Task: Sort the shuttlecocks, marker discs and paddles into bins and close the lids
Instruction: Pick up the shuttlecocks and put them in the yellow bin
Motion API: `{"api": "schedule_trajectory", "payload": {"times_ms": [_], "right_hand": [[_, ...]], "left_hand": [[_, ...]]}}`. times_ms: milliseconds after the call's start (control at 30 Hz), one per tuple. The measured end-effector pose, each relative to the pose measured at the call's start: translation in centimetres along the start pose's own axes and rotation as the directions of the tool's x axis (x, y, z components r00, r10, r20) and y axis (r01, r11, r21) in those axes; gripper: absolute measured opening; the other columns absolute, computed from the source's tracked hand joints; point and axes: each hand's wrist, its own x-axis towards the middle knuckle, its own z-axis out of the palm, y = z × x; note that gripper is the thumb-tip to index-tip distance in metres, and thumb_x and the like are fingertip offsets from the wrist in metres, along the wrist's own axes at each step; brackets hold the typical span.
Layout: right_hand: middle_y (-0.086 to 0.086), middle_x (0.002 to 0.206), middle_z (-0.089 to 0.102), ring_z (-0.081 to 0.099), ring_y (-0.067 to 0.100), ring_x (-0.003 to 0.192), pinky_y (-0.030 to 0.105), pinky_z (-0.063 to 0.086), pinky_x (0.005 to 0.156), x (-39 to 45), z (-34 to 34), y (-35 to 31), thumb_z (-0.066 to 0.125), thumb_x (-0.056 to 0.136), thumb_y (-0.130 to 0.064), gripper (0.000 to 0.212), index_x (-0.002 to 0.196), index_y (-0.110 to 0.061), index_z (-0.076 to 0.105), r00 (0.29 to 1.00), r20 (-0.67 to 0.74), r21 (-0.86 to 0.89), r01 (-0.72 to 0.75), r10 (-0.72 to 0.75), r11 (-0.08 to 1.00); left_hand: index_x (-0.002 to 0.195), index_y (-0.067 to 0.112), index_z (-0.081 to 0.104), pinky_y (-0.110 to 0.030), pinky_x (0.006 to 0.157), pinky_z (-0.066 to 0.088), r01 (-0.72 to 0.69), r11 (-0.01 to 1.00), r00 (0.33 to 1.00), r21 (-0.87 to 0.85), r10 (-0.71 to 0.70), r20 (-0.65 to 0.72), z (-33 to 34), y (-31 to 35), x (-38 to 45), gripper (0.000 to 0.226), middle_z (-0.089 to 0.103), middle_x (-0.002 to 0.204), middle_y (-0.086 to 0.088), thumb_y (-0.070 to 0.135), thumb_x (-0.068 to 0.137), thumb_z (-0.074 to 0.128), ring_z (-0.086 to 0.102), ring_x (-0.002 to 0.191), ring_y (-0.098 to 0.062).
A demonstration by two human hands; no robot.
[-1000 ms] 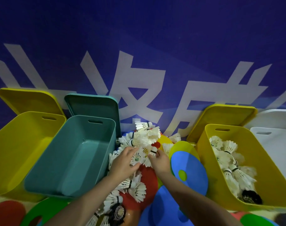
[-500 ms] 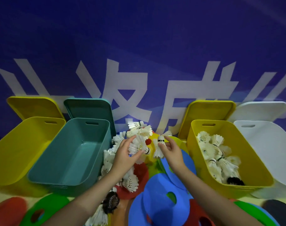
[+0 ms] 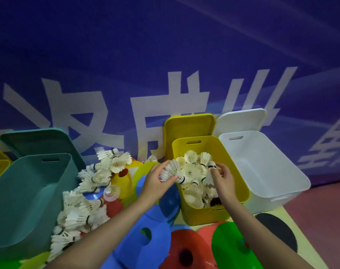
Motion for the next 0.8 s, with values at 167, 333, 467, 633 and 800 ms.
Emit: {"api": "schedule_trajectory", "payload": {"times_ms": [167,333,467,633,800], "right_hand": [[0.001,0.092,0.060,0.060,0.020,0.084,0.035,0.047,0.070,2.5,-4.6,2.6,0.052,0.087,-0.037,0.046,0.130,-0.023,0.049,0.998,0.053,-0.130,-0.032,0.039,0.991],[0.000,0.118,0.060,0.056,0.014,0.106,0.031,0.044,0.087,4.1,-6.9,3.3,0.046,0.081,-0.048,0.058,0.133,-0.022,0.048,0.974,0.213,-0.218,0.127,-0.080,0.968],[-0.004,0.131,0.055,0.051,0.012,0.119,0.022,0.038,0.092,6.1,-7.5,3.7,0.053,0.095,-0.028,0.040,0.134,-0.021,0.048,0.893,0.380,-0.304,0.367,-0.241,0.879],[0.001,0.138,0.049,0.050,0.021,0.122,0.032,0.041,0.097,10.1,-6.5,3.6,0.043,0.099,-0.031,0.042,0.140,-0.021,0.041,0.847,0.458,-0.403,0.468,-0.270,0.787],[0.010,0.124,0.057,0.056,0.032,0.108,0.040,0.045,0.088,14.2,-2.3,3.1,0.044,0.095,-0.021,0.041,0.136,-0.017,0.047,0.760,0.569,-0.475,0.615,-0.313,0.630]], "left_hand": [[0.132,0.020,0.054,-0.017,0.082,0.038,0.004,0.978,0.997,0.207,-0.020,0.071,4.5,2.0,3.7,0.057,0.055,0.113,0.001,0.039,0.082,0.071,0.052,0.108,-0.014],[0.137,0.017,0.050,-0.031,0.094,0.040,-0.001,0.846,0.966,0.533,-0.136,0.219,6.6,2.5,7.4,0.067,0.052,0.126,-0.007,0.053,0.083,0.063,0.050,0.118,-0.023],[0.092,0.017,0.057,-0.033,0.071,0.037,-0.167,0.612,0.915,0.773,-0.195,0.352,7.2,2.8,8.9,0.042,0.051,0.092,-0.005,0.058,0.084,0.057,0.055,0.095,-0.026],[0.078,0.017,0.051,-0.052,0.104,0.027,-0.252,0.371,0.847,0.894,-0.362,0.390,8.3,1.0,9.3,0.043,0.052,0.081,-0.006,0.059,0.088,0.044,0.053,0.097,-0.028],[0.118,0.028,0.063,-0.048,0.116,0.009,-0.190,0.484,0.904,0.854,-0.254,0.345,9.5,-2.0,9.3,0.034,0.058,0.120,0.002,0.045,0.093,0.047,0.038,0.127,-0.019]]}}
